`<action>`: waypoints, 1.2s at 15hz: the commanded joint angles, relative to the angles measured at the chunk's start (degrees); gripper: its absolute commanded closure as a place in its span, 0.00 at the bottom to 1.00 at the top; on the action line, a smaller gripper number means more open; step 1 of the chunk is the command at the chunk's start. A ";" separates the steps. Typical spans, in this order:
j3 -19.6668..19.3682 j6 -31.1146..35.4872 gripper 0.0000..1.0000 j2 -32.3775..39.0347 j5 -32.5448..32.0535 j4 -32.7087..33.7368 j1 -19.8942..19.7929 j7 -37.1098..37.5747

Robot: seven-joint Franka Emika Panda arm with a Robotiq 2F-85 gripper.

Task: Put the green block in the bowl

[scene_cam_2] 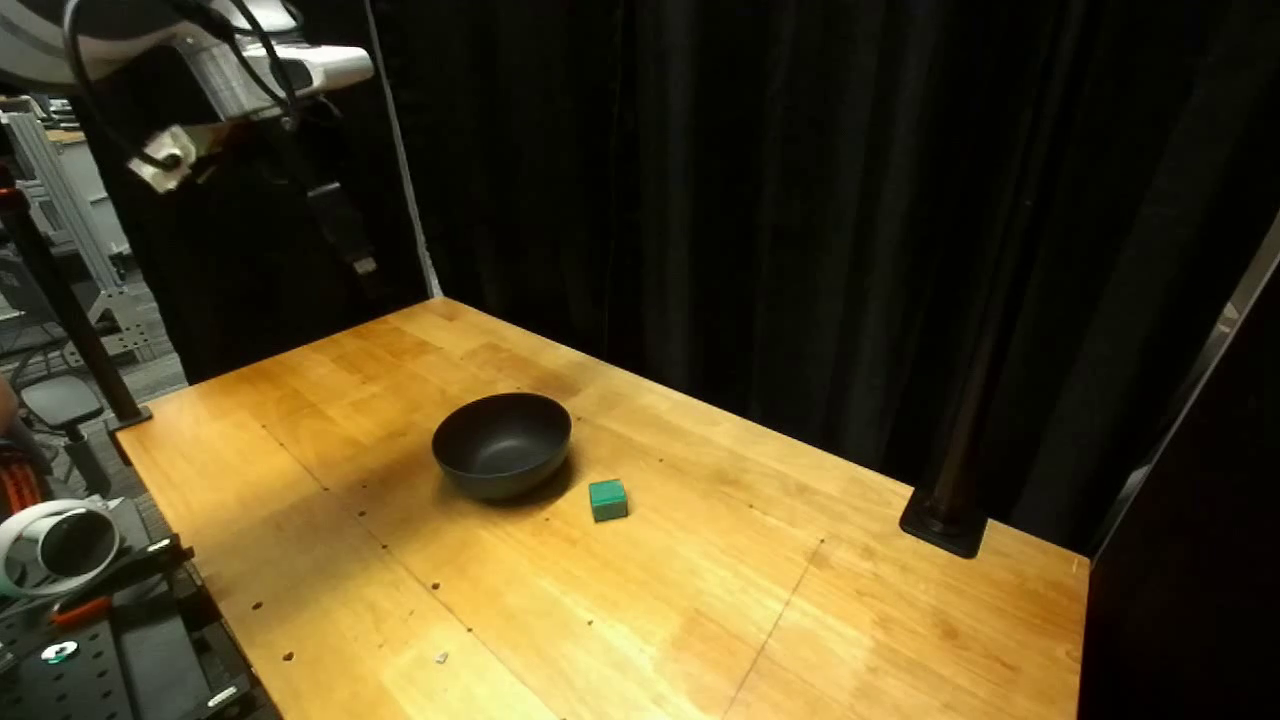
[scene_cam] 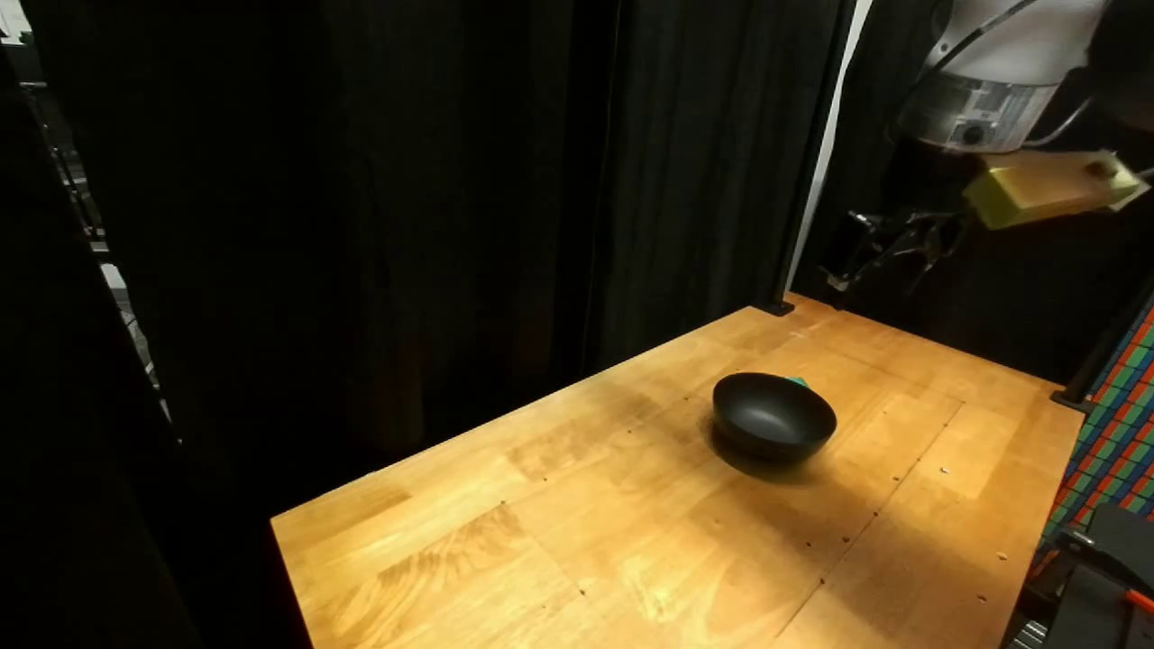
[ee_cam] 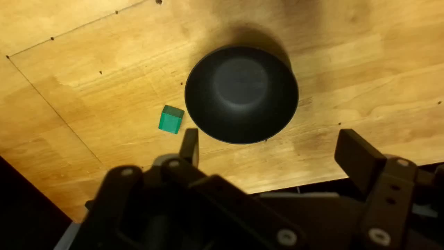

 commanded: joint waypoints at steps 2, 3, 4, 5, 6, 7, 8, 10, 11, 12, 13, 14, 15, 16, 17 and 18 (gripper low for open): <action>-0.87 9.71 0.00 16.96 -12.86 7.90 -6.54 18.47; 0.63 10.14 0.00 19.93 -16.22 9.88 -9.72 22.74; -0.19 10.50 0.00 23.31 -20.40 12.32 -10.84 27.31; -6.09 9.62 0.00 26.49 -24.12 15.17 -6.33 31.81; -8.43 8.61 0.00 30.17 -26.47 18.27 -4.89 36.06; -11.11 8.02 0.00 33.12 -28.03 20.89 -2.82 40.04; -13.33 7.40 0.00 36.04 -27.71 23.21 -1.10 41.64; -17.01 7.73 0.00 41.46 -25.13 27.29 1.38 43.01; -18.36 7.78 0.00 43.60 -23.96 29.04 2.50 43.21; -19.43 8.31 0.00 45.83 -22.19 30.44 3.14 42.90; -20.72 8.72 0.00 47.75 -21.22 31.86 4.06 43.13; -21.74 8.90 0.00 49.55 -19.71 33.18 4.66 42.76; -22.46 8.51 0.00 51.03 -17.85 34.43 5.04 41.76; -23.05 8.15 0.00 52.27 -15.92 35.41 5.25 40.79; -23.49 8.04 0.00 53.40 -14.27 36.25 5.29 40.01; -23.99 8.09 0.00 54.36 -12.92 36.87 5.35 39.49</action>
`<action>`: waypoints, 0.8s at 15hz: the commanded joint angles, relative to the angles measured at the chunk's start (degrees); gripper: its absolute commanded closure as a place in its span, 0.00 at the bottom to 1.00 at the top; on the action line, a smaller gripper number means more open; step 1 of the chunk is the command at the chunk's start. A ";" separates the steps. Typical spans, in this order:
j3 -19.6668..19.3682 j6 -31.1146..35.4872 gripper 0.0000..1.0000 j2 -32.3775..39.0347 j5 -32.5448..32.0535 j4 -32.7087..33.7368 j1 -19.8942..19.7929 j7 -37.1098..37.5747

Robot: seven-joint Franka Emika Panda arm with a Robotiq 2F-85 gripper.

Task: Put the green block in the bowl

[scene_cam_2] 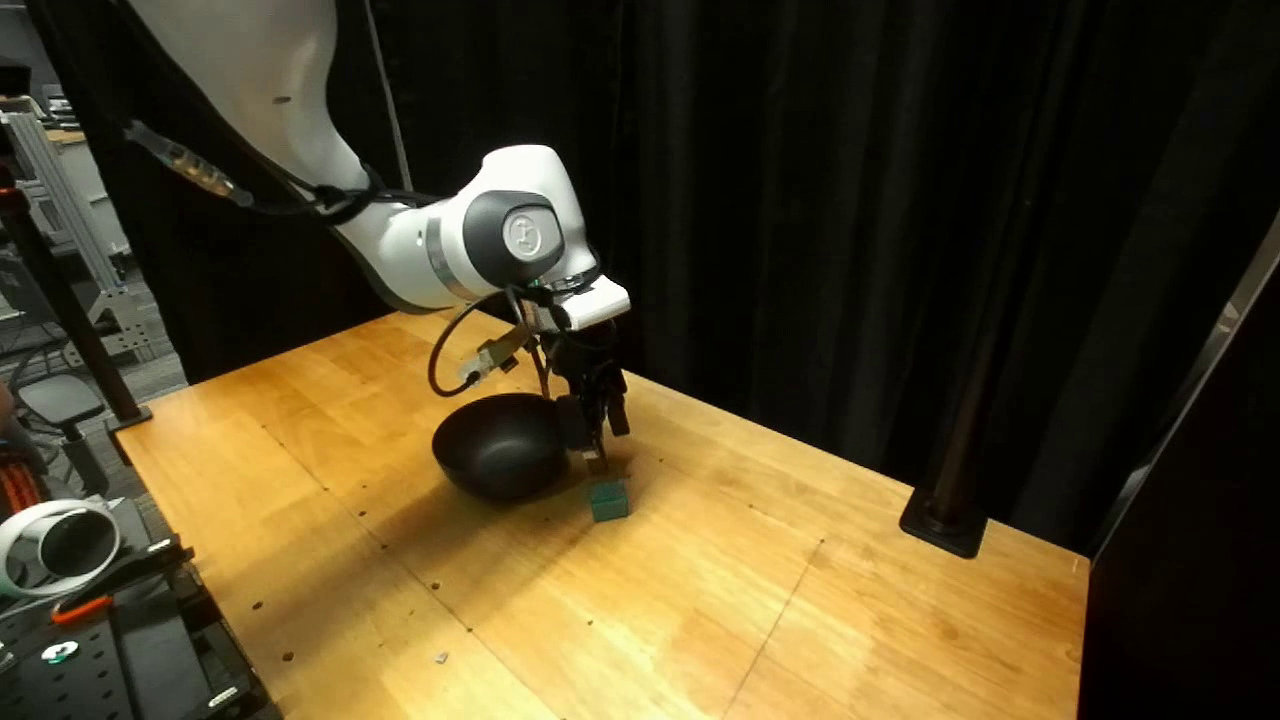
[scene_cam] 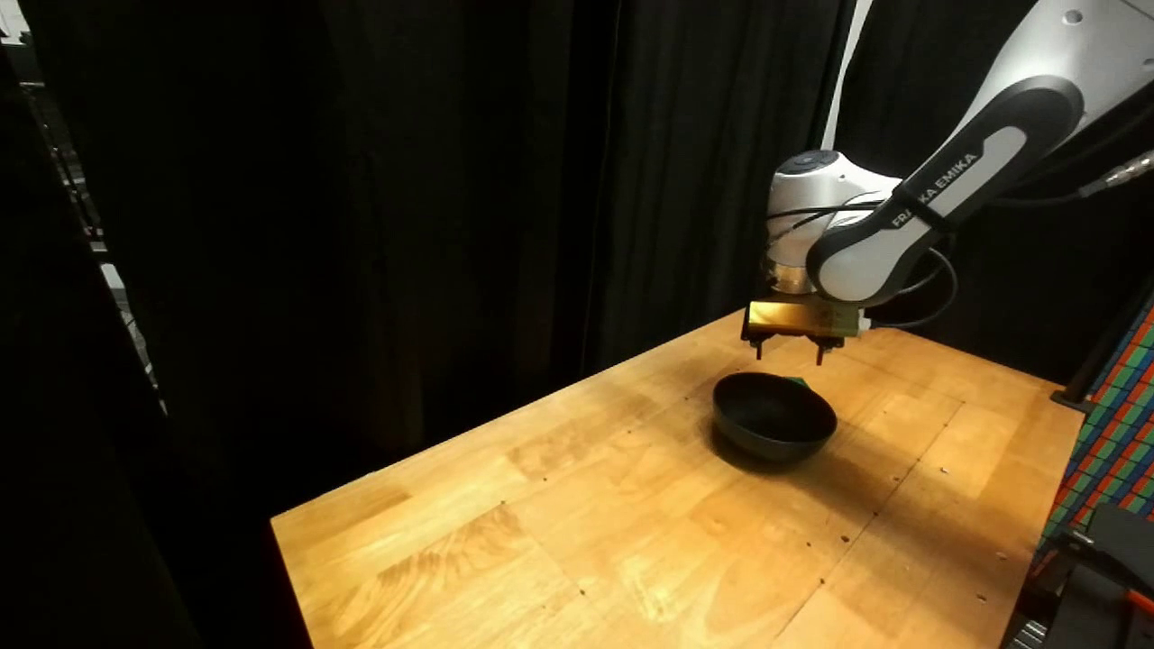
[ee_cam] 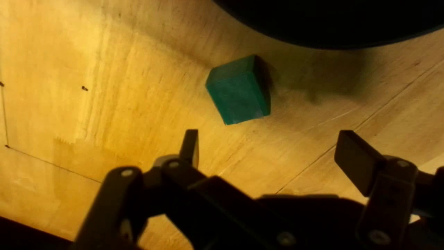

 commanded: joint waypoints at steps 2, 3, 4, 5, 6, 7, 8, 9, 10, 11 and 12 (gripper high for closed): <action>-2.46 -0.73 0.00 5.16 7.24 5.19 0.78 -3.69; -2.94 -0.72 0.00 5.84 8.27 5.65 1.00 -3.98; -2.95 -0.84 0.00 6.40 9.54 5.93 0.85 -4.93; -3.18 -0.75 0.00 6.97 10.57 6.21 0.90 -5.34; -2.93 -1.02 0.00 7.38 11.92 6.40 0.67 -6.27; -3.05 -1.07 0.00 7.81 12.88 6.59 0.73 -6.81; -2.95 -1.33 0.00 8.12 14.01 6.69 0.65 -7.69; -3.39 -1.40 0.12 8.51 14.54 6.86 1.05 -7.56; -3.44 -1.57 0.25 8.71 15.33 6.96 1.08 -7.94; -3.78 -1.43 0.34 8.78 15.66 6.94 1.32 -8.00; -3.92 -1.39 0.42 8.64 16.02 6.82 1.35 -8.15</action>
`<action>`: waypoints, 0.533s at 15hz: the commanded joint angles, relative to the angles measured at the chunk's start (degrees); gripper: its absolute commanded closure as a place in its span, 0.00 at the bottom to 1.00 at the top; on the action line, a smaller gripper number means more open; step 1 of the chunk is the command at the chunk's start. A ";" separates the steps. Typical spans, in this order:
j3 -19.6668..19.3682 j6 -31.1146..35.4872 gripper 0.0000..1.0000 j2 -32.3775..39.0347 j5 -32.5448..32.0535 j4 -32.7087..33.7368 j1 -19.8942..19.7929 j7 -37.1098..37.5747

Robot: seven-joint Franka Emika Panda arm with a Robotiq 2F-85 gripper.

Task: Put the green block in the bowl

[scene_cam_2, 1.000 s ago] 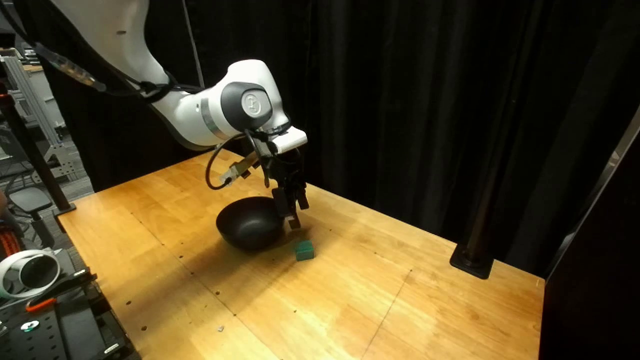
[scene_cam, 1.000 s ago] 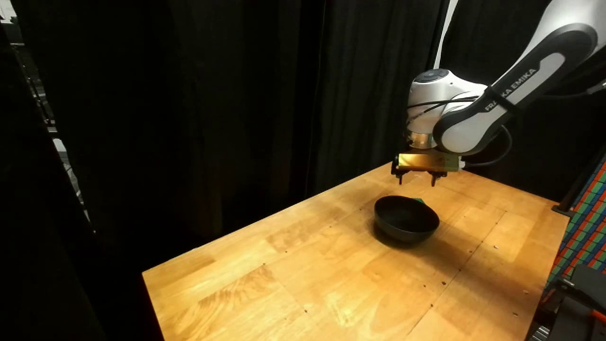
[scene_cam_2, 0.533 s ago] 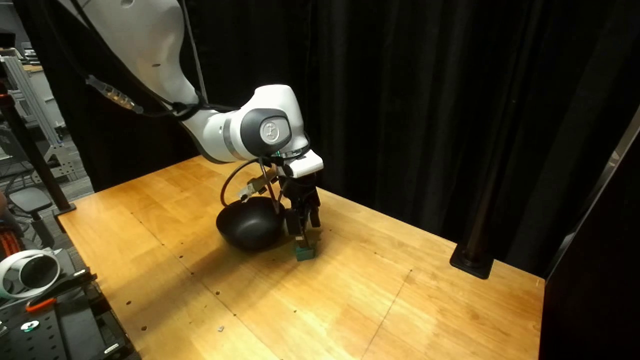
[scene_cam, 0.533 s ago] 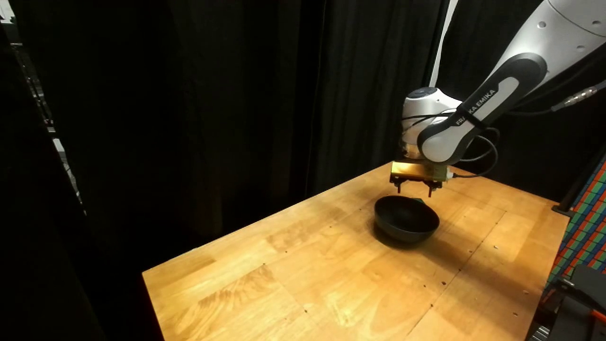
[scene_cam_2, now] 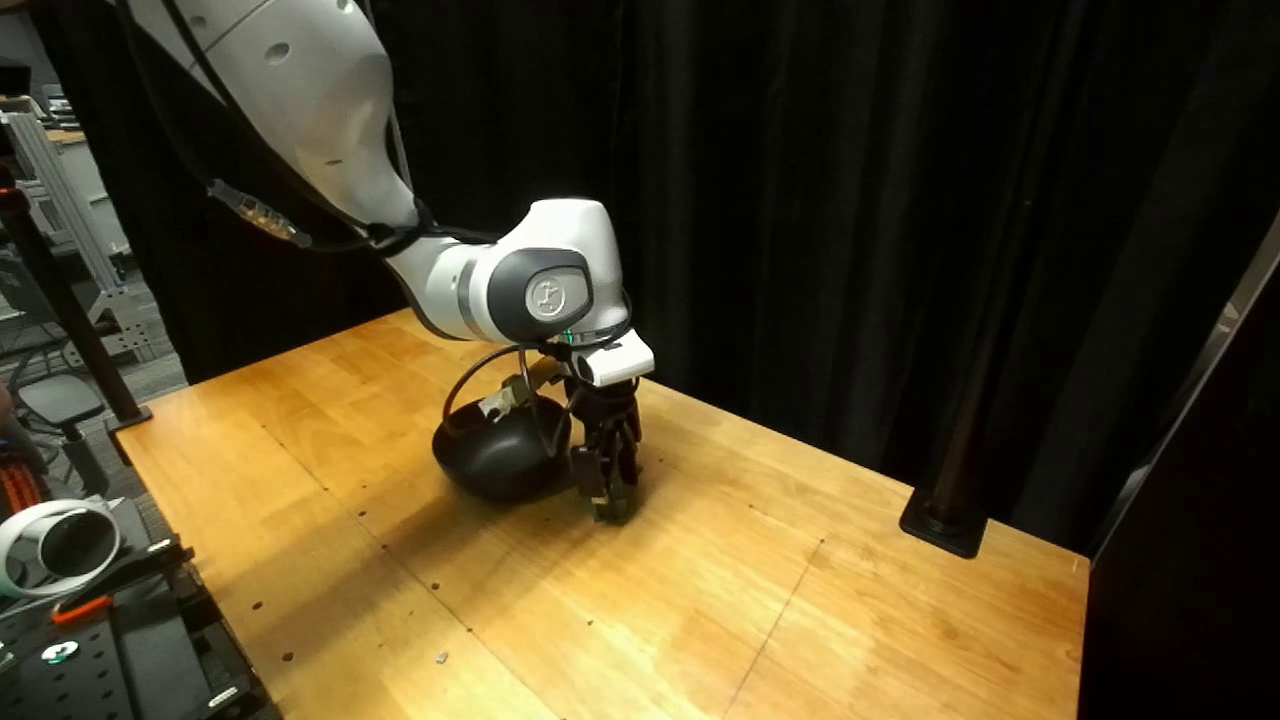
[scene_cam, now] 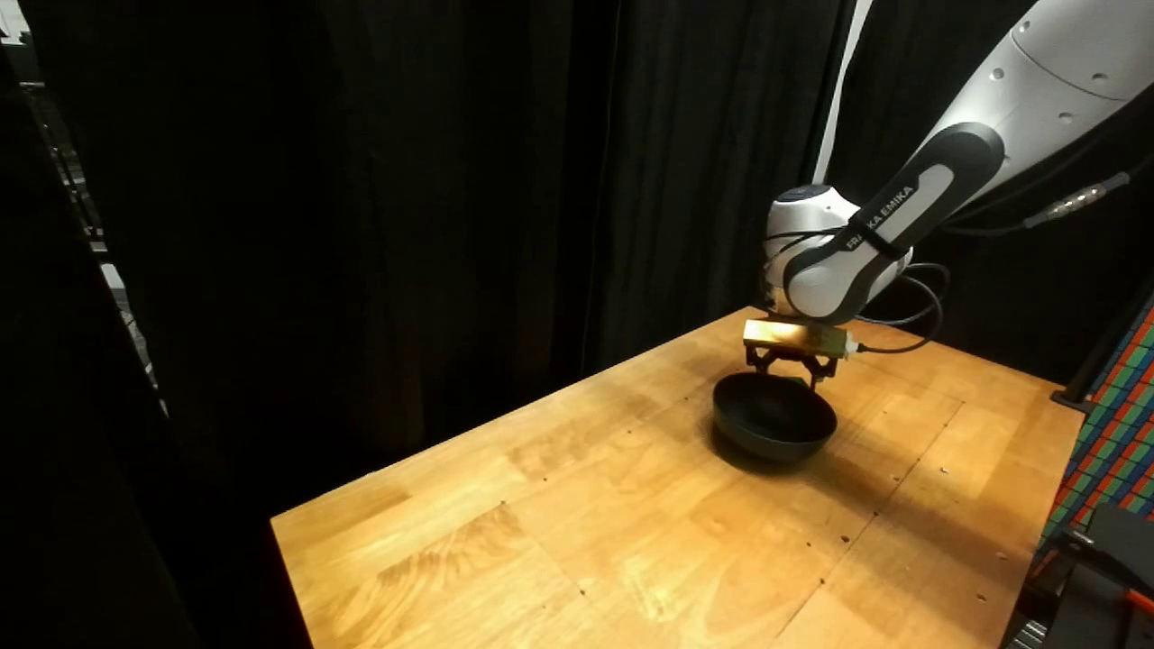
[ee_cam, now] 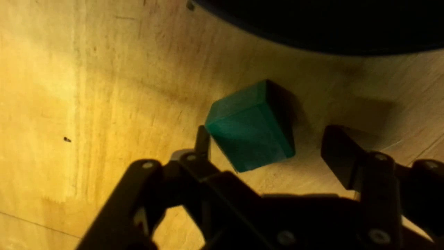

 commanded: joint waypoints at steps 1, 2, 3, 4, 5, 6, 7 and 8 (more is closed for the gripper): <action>-1.37 -1.22 0.51 0.78 3.18 1.96 0.93 -2.42; -1.16 -1.55 0.58 0.39 4.08 1.98 0.62 -2.91; -1.27 -1.72 0.66 0.03 4.65 1.76 0.54 -3.13; -1.54 -1.87 0.73 -0.72 5.07 1.29 0.56 -3.17; -2.11 -1.79 0.81 -1.43 5.26 0.86 0.84 -2.84; -2.77 -1.85 0.81 -2.86 5.29 0.19 1.06 -2.53; -3.62 -1.56 0.81 -4.02 5.02 -0.31 1.45 -1.91; -4.78 -1.15 0.81 -5.78 4.41 -1.00 2.05 -1.07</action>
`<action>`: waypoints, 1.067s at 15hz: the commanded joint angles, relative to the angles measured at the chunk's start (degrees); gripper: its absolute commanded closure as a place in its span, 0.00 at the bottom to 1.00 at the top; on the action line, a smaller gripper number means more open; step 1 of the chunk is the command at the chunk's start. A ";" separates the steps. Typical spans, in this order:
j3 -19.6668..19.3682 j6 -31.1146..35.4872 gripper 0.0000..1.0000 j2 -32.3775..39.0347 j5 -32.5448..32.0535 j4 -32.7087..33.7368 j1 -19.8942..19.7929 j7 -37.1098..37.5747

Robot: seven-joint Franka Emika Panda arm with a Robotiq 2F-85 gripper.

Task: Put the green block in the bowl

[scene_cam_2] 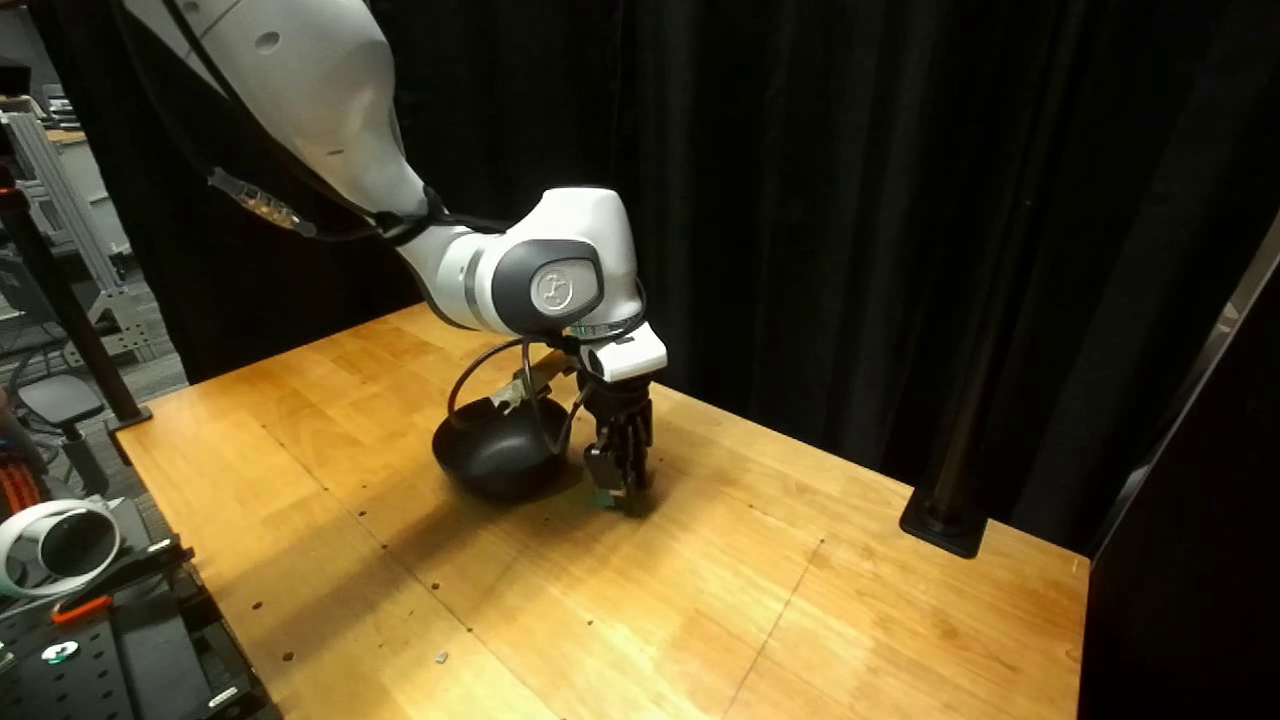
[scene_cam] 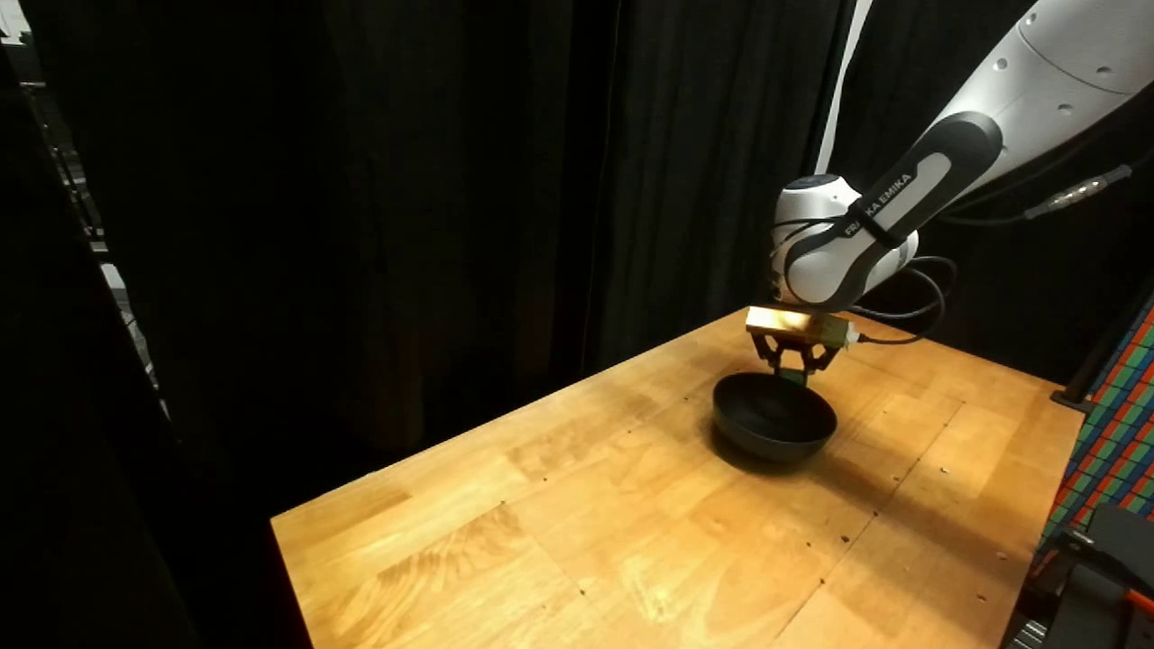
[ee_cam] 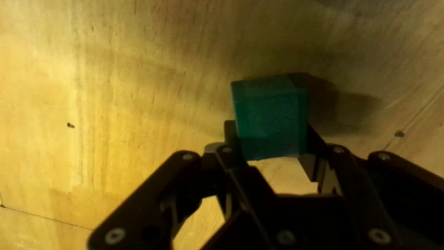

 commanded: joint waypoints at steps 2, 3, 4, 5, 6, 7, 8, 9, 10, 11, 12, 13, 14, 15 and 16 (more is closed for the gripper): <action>-3.95 -1.08 0.81 -8.49 0.60 -2.62 2.06 0.26; -2.97 -2.31 0.81 -10.38 1.83 -3.01 1.25 -1.00; -0.74 -4.51 0.81 -12.35 4.16 -3.44 -0.30 -3.40; 1.10 -6.88 0.81 -13.89 6.44 -3.75 -1.39 -5.52; 3.28 -9.64 0.81 -15.03 9.75 -4.06 -2.59 -8.61; 4.37 -12.02 0.81 -15.76 12.11 -4.32 -2.92 -10.57; 5.38 -13.74 0.81 -16.25 14.44 -5.05 -3.01 -11.93; 5.92 -15.15 0.81 -16.68 16.07 -5.51 -2.92 -12.77; 6.45 -16.26 0.42 -17.24 17.27 -6.47 -2.65 -13.67; 6.82 -17.13 0.29 -17.46 18.38 -7.01 -2.52 -14.33; 7.26 -18.56 0.23 -18.22 19.47 -7.66 -2.62 -15.47; 7.47 -20.06 0.17 -18.99 20.24 -8.21 -2.73 -16.41; 7.10 -22.44 0.08 -20.71 20.00 -8.93 -2.65 -17.00; 6.69 -24.95 0.01 -21.92 19.62 -9.12 -2.66 -17.30; 6.06 -26.40 0.00 -24.71 19.40 -10.34 -3.18 -18.09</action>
